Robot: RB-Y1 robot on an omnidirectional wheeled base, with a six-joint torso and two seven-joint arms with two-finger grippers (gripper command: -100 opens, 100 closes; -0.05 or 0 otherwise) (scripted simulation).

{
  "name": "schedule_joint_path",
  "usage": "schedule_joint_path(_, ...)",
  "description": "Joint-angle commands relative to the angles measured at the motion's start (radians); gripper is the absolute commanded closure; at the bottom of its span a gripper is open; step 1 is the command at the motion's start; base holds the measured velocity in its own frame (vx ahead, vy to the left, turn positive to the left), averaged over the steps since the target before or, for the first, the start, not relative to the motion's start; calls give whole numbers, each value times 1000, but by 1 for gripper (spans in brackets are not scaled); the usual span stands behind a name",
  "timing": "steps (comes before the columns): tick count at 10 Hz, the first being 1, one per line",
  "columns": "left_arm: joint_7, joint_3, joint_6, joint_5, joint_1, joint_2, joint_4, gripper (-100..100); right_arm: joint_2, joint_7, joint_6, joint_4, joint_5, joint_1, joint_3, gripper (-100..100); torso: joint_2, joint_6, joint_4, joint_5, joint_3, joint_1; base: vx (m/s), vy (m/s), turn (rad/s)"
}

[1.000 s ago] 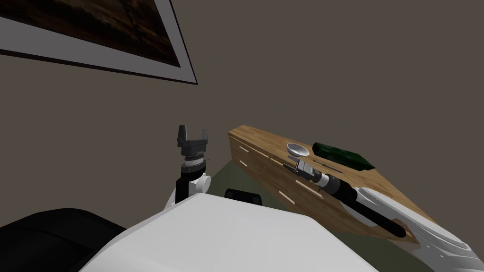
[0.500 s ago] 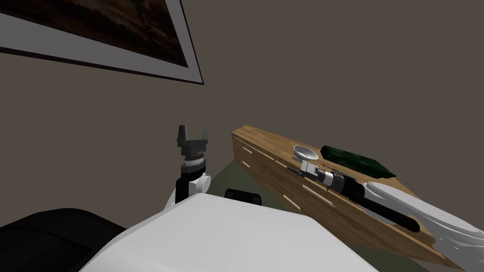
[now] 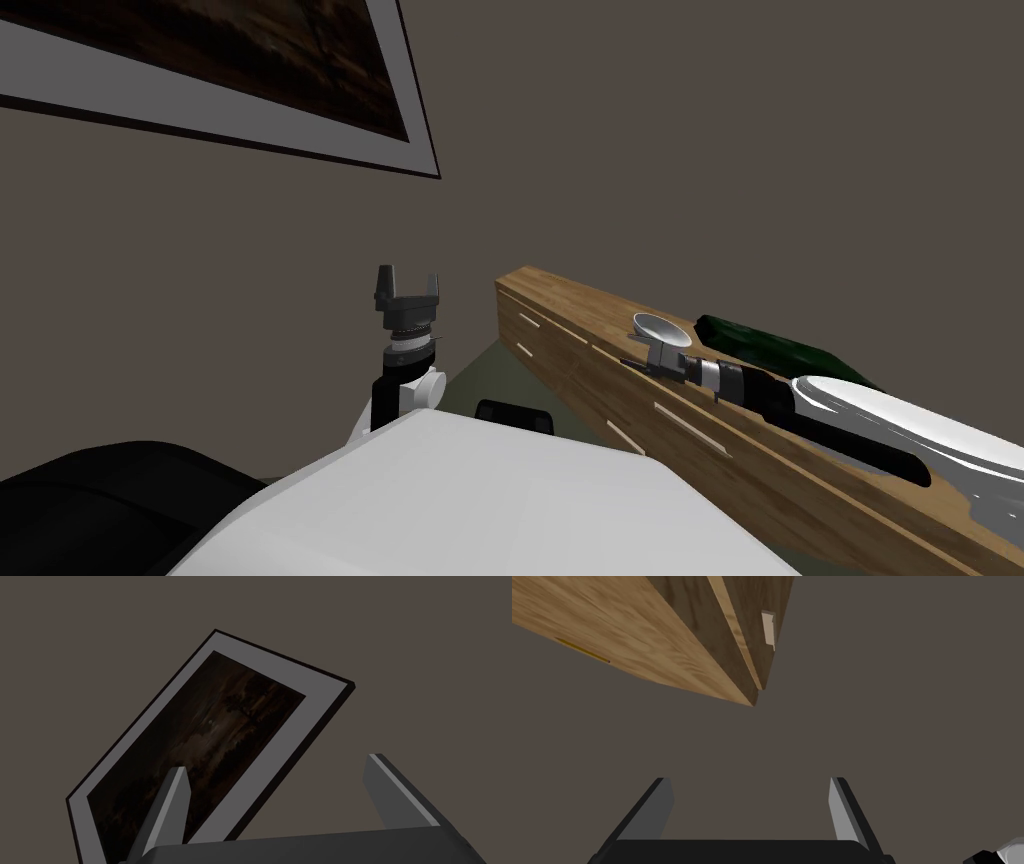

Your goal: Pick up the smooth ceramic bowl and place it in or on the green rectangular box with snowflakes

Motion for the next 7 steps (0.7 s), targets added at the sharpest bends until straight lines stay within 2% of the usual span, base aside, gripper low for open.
schedule_joint_path(1, 0, 0, 0, 0, 0, 0, 0, 0, -50, 13, 9, 32, 38, -8, 12, -100, 0, 0, 0, 0, 0, 0, 26, 30, 95)
schedule_joint_path(2, 0, 0, 0, 0, 0, 0, 0, 0, -57, 13, 9, 32, 38, -8, 12, -100, 0, 0, 0, 0, 0, 0, 24, 17, 35)
schedule_joint_path(5, 0, 0, 0, 0, 0, 0, 0, 0, -161, 44, 19, 126, 129, -33, 45, -100, -1, 0, 0, 0, -1, -1, 40, 18, 101)
schedule_joint_path(6, 0, 0, 0, 0, 0, 0, 0, 0, -172, 44, 19, 133, 129, -33, 45, -100, -2, 0, 0, 0, -1, -1, 42, 0, 37)
schedule_joint_path(7, 0, 0, 0, 0, 0, 0, 0, 0, -202, 52, 25, 159, 157, -41, 58, -100, -1, 0, 0, 0, -1, -2, 36, -17, 47)
